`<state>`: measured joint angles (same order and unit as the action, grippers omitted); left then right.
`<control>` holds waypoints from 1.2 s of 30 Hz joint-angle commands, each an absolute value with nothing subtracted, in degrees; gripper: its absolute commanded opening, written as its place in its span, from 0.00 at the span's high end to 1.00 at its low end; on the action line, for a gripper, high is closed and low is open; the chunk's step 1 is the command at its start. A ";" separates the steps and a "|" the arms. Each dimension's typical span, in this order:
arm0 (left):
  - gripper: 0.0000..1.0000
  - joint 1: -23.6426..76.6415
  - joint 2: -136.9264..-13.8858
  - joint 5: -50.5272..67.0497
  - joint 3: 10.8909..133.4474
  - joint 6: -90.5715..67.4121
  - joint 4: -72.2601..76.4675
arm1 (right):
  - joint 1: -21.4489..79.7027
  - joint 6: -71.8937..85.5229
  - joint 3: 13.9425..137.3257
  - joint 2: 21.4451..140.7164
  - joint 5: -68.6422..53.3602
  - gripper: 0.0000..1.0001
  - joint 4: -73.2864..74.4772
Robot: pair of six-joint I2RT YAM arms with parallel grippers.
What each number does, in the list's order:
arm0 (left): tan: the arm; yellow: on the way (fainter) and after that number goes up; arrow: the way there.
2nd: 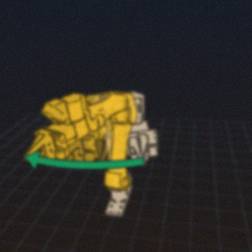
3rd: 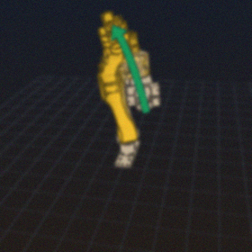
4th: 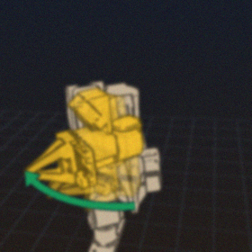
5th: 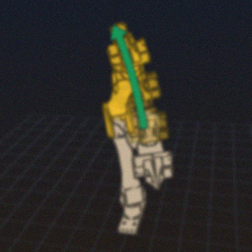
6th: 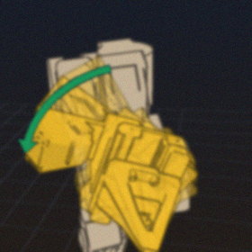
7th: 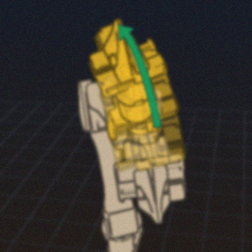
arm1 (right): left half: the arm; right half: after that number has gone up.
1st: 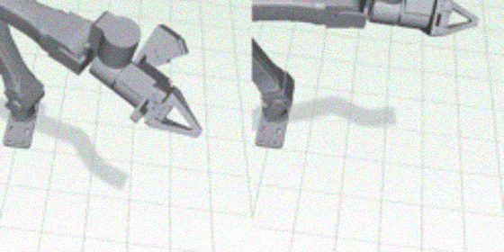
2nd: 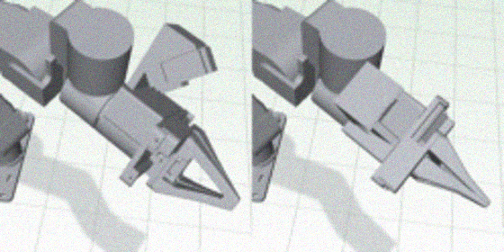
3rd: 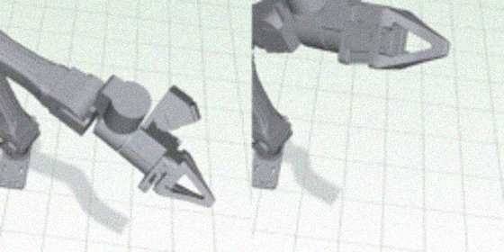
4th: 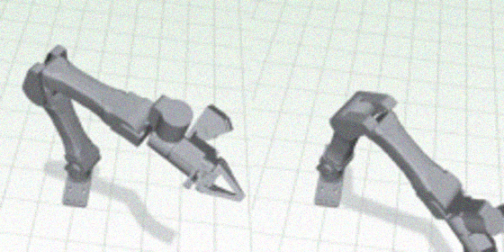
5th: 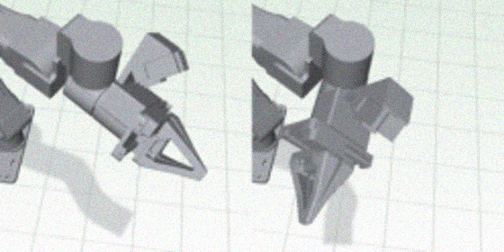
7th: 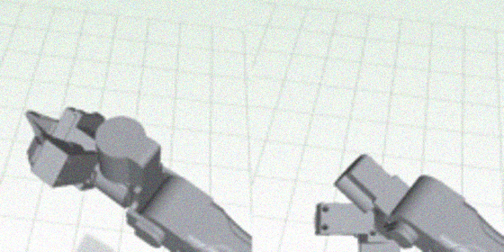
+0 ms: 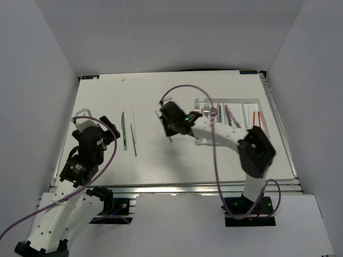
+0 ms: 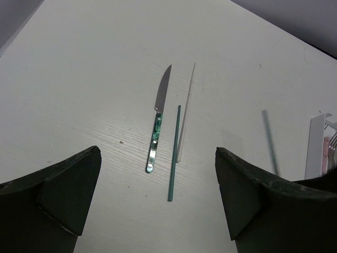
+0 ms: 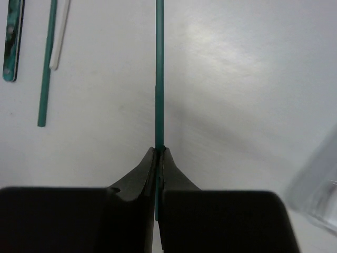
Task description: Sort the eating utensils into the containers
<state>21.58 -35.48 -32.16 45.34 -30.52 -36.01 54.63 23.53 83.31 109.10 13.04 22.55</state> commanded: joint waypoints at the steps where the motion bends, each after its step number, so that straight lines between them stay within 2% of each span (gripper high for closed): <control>1: 0.02 21.97 -34.63 -32.70 45.35 -30.85 -36.21 | 46.60 16.54 77.72 98.46 16.34 1.00 23.73; 7: 0.02 22.15 -34.54 -31.82 45.26 -30.50 -35.77 | 25.86 3.02 61.99 84.31 21.79 1.00 17.32; 11: 0.02 22.15 -34.80 -31.47 45.18 -30.41 -35.68 | 11.82 0.35 60.56 82.18 24.87 1.00 12.33; 17: 0.02 22.15 -35.25 -31.20 45.26 -30.23 -35.68 | -2.25 4.91 59.15 86.39 22.52 1.00 7.56; 23: 0.02 22.15 -34.63 -31.11 45.18 -30.15 -35.51 | -4.39 5.45 62.75 94.83 22.32 1.00 10.10; 32: 0.02 22.15 -34.72 -30.94 45.18 -30.06 -35.51 | -4.39 6.85 60.65 94.31 21.27 1.00 10.11; 33: 0.02 22.15 -34.72 -30.94 45.18 -30.06 -35.51 | -4.39 7.03 60.64 94.22 21.44 0.92 10.28; 36: 0.02 22.15 -34.63 -31.02 45.18 -30.06 -35.51 | -4.31 7.73 61.08 93.69 21.27 0.82 11.25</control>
